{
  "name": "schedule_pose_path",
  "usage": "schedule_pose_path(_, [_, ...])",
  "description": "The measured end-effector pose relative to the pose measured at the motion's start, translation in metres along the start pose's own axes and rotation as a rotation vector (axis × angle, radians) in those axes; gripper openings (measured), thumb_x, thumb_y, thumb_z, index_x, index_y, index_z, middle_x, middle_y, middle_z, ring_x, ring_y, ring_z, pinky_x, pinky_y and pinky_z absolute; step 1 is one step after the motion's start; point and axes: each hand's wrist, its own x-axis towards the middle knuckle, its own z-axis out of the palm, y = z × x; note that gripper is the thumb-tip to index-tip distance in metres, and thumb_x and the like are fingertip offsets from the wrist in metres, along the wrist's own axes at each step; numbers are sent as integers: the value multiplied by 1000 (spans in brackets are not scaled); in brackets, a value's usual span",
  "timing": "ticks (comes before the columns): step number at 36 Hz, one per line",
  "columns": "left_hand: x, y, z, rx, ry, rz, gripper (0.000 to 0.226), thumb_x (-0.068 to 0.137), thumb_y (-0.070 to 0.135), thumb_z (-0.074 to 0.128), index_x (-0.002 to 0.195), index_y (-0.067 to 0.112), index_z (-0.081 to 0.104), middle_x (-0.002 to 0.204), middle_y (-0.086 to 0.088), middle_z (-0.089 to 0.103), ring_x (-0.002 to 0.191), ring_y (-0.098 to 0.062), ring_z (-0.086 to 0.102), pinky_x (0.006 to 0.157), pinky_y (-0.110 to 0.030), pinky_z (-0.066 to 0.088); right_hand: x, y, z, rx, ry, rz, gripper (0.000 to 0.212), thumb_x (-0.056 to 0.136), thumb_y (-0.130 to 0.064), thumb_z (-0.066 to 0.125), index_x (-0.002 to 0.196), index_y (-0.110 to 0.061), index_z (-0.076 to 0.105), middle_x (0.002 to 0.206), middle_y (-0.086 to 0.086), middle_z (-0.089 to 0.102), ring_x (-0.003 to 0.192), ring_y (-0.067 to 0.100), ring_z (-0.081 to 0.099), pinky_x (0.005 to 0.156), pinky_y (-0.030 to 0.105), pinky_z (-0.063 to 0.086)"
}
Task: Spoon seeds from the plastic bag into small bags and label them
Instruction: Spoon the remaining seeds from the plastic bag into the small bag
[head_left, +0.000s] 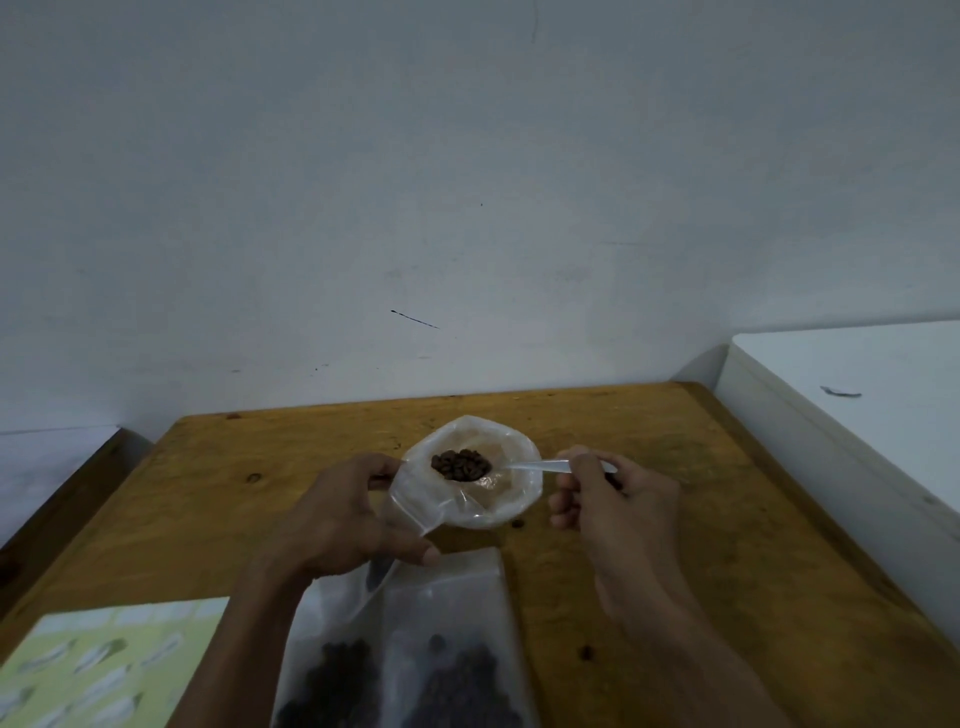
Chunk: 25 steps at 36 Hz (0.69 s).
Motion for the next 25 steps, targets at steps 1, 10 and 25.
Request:
schedule_pose_path(1, [0, 0, 0, -3, 0, -4, 105, 36, 46, 99, 129, 24, 57, 125, 10, 61, 117, -10, 56, 92, -26, 48, -1, -2, 1, 6, -10, 0, 13, 96, -15, 62, 91, -10, 73, 58, 1, 67, 51, 12, 62, 53, 28, 52])
schedule_pose_path(10, [-2, 2, 3, -29, 33, 3, 94, 39, 46, 98, 123, 26, 59, 119, 11, 62, 112, -9, 57, 87, -25, 48, -14, 10, 16, -534, -222, -599, 18, 100, -29, 55, 91, -33, 70, 68, -14, 63, 63, 4, 64, 55, 14, 48])
schedule_pose_path(25, [-6, -1, 3, -54, 65, 49, 100, 33, 48, 98, 123, 27, 59, 119, 15, 62, 112, -4, 57, 91, -26, 51, 8, 33, -10, -771, 4, -764, 9, 94, -11, 64, 95, -17, 70, 79, -13, 57, 66, -5, 53, 54, 9, 43])
